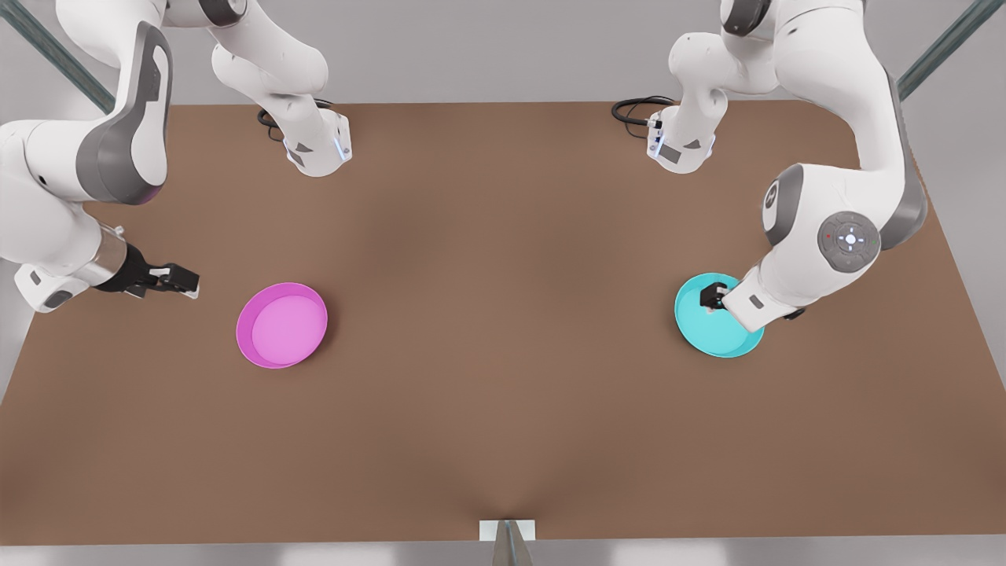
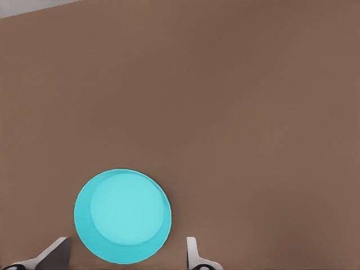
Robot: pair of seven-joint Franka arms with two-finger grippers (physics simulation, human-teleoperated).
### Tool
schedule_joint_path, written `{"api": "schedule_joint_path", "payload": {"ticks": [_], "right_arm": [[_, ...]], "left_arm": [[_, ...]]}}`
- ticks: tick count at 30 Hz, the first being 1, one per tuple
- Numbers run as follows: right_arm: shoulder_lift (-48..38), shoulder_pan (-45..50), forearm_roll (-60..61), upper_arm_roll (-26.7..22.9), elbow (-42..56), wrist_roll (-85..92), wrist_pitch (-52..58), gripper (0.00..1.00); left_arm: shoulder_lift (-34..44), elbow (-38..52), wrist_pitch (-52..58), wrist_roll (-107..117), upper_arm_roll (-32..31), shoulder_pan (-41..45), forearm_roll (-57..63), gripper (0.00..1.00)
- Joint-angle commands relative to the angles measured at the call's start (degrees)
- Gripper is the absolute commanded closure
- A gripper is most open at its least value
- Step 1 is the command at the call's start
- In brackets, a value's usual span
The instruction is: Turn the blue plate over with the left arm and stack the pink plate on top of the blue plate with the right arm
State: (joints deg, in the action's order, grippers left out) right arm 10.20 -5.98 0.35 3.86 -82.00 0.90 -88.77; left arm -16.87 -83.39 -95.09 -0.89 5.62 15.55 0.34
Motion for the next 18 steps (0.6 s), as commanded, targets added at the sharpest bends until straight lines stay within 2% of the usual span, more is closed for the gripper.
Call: {"api": "schedule_joint_path", "payload": {"ticks": [1,4,6,9,10,11,12,14,16,18], "right_arm": [[-0.01,0.27,0.00,0.01,0.00,-0.02,0.00,0.00],[0.17,0.27,-0.44,0.01,0.00,0.07,-0.44,0.00],[0.26,0.36,-0.26,0.01,0.09,0.07,-0.62,0.00],[0.35,0.27,0.00,0.01,0.09,0.16,-0.53,0.00],[0.26,0.45,0.09,0.01,0.09,-0.02,-0.53,0.00],[0.43,0.36,0.09,0.01,0.53,-0.02,-0.53,0.00],[0.43,0.45,0.09,0.01,0.62,-0.02,-0.35,0.00],[0.43,0.45,0.09,0.01,0.62,-0.02,-0.09,0.00],[0.43,0.45,0.09,0.01,0.62,-0.10,-0.09,0.00],[0.43,0.45,0.09,0.01,0.62,-0.02,-0.09,0.00]], "left_arm": [[-0.27,-0.01,-0.10,0.01,0.00,0.01,0.98,0.00],[-7.83,-0.72,-1.24,0.62,-0.35,-3.24,-0.43,0.00],[-10.20,-0.54,-0.45,1.76,-1.41,-3.51,-0.52,0.00],[-12.40,-0.63,-1.06,-17.47,-1.05,-11.15,-4.73,0.00],[-11.96,-2.55,-3.25,-18.98,-0.97,-13.09,-4.91,0.00],[-8.45,-11.86,-11.77,-20.20,-0.09,-13.09,-4.82,0.00],[-8.00,-14.51,-14.95,-21.44,0.88,-13.09,-4.82,0.00],[-8.18,-16.01,-14.77,-23.89,3.43,-14.41,-6.05,0.00],[-9.76,-16.01,-14.51,-29.70,8.09,-14.50,-12.29,0.00],[-10.20,-16.36,-13.02,-29.44,9.14,-15.46,-13.79,0.00]]}}
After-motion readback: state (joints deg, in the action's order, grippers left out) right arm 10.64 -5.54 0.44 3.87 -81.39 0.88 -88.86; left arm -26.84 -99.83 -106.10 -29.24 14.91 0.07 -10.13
